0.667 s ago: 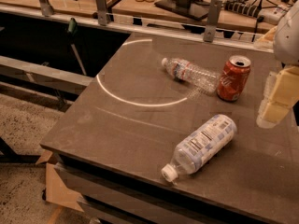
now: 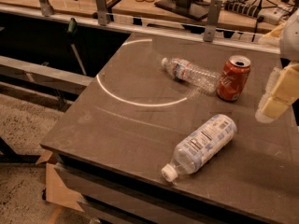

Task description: Pick coke can

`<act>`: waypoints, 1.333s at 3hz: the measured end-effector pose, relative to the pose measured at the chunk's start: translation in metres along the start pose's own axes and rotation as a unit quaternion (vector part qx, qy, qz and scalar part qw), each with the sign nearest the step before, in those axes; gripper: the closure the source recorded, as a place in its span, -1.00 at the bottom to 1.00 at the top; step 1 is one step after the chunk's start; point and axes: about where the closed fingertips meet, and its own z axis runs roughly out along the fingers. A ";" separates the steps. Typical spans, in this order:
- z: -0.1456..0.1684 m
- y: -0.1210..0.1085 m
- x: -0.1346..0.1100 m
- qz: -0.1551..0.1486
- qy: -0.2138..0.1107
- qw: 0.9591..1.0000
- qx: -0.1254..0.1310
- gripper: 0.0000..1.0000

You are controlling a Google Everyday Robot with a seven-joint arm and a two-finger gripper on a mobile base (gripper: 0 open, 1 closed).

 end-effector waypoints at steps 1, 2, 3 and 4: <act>-0.004 -0.030 0.020 0.066 -0.092 0.993 0.039 -1.00; -0.001 -0.061 0.030 0.109 -0.179 0.976 0.064 -1.00; 0.020 -0.093 0.031 0.128 -0.255 0.957 0.059 -1.00; 0.057 -0.111 0.033 0.151 -0.314 0.937 0.030 -1.00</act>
Offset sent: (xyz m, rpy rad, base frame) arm 0.0951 -0.0789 0.0032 0.6721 -0.2946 -0.2002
